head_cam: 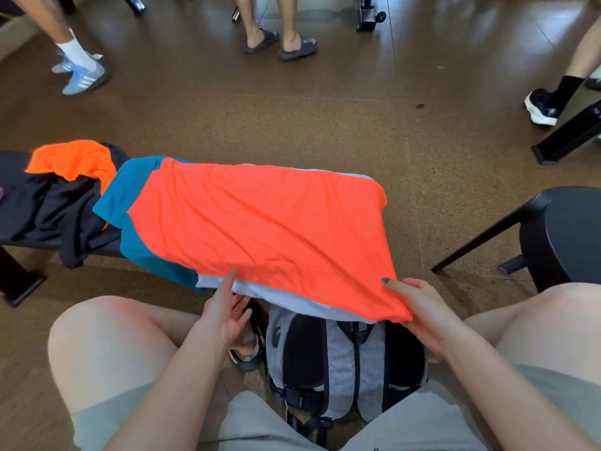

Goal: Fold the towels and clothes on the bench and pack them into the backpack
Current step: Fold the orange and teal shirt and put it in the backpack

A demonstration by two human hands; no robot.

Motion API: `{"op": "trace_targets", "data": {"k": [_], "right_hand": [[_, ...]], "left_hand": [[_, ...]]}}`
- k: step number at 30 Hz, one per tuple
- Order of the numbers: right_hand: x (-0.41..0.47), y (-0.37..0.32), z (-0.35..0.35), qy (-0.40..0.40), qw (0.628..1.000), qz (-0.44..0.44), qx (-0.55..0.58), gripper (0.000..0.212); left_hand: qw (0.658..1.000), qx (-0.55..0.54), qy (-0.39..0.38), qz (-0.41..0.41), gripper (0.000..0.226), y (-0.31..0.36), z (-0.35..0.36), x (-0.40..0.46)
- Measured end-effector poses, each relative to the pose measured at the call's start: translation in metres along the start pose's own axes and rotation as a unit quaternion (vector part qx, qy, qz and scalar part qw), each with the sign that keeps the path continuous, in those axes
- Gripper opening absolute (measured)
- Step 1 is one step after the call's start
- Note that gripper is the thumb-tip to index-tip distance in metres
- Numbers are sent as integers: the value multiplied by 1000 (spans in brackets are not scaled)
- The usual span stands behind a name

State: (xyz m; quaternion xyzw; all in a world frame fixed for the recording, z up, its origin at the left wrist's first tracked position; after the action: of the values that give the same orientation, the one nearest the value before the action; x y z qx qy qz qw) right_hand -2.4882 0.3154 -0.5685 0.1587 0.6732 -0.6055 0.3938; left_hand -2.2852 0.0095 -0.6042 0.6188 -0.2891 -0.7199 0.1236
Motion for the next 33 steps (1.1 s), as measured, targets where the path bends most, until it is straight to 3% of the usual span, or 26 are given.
{"op": "trace_targets", "data": {"k": [2,4,7,12,20,25,28,31,33], "right_hand": [[3,-5,0,7,999,-18,-31,76],[1,-14,-3,43,995,-49,-75,64],[-1,-17,-1,48,992,-61,-97,50],[5,-7,-5,51,990,-38,-123,55],[9,-15,-15,110,971,-52,-207,58],[13,-22,-8,132,916,-60,-374,65],[6,-40,6,157,873,-130,-442,65],[-4,-58,35,167,803,-258,-511,64],[-8,-66,66,138,757,-344,-538,61]], "left_hand": [[997,44,61,15,61,7,-3,2],[993,60,90,41,53,16,-3,3],[999,-1,30,24,32,20,6,5],[996,-72,-14,51,19,23,12,8],[991,-83,50,96,31,21,-24,9],[990,-35,118,74,30,14,-46,13],[988,16,133,80,22,22,-46,16],[951,138,215,176,31,47,-52,7],[921,196,213,261,26,71,-44,-4]]}}
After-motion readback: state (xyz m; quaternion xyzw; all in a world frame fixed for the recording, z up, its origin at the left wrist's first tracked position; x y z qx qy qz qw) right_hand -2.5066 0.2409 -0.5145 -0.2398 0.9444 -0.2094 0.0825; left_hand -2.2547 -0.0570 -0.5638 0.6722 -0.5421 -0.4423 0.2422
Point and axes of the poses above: each hand's wrist, its own x-axis towards the middle knuckle, its own z-axis out of the palm, y = z × x, the point moved 7 cm from there along x, towards the middle knuckle, and after that the axes turned 1 degree about -x, right-handed, at the moved point
